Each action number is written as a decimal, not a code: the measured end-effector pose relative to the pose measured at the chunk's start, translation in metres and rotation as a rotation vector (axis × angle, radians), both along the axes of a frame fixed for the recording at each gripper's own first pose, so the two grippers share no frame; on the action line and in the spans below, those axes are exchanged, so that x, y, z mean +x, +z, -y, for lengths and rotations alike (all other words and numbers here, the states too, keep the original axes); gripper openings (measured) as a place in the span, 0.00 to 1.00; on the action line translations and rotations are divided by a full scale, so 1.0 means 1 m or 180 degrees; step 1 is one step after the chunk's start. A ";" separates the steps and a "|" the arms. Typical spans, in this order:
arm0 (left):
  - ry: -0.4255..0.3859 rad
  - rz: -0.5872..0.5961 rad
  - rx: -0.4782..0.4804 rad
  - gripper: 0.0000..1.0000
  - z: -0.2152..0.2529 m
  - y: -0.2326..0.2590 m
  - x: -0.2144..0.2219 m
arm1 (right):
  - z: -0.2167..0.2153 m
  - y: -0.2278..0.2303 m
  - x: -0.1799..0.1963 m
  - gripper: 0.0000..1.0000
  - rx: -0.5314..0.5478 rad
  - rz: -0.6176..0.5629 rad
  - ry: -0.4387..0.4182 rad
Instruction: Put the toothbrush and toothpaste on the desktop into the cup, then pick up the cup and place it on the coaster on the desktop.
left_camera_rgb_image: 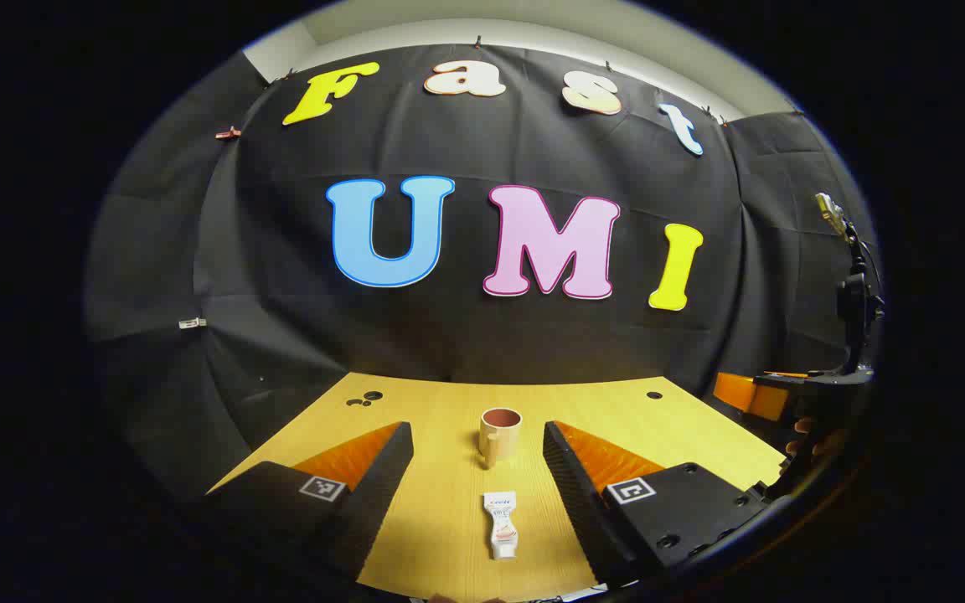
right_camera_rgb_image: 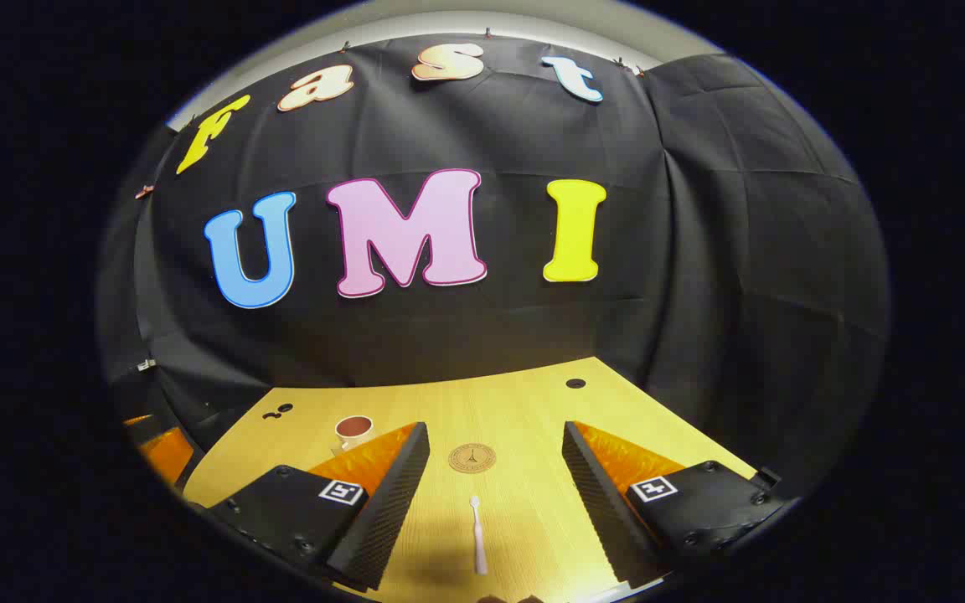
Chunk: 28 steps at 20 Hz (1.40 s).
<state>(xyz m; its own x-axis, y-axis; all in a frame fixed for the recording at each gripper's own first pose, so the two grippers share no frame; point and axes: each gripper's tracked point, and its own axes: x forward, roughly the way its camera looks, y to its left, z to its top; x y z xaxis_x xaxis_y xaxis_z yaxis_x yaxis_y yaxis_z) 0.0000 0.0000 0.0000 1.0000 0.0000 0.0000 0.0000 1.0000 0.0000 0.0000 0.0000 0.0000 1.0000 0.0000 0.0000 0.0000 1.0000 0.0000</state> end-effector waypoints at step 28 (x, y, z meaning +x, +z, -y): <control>0.0007 -0.0896 -0.0335 0.97 0.004 -0.073 0.057 | -0.001 -0.046 0.040 0.99 -0.0153 -0.0482 0.0253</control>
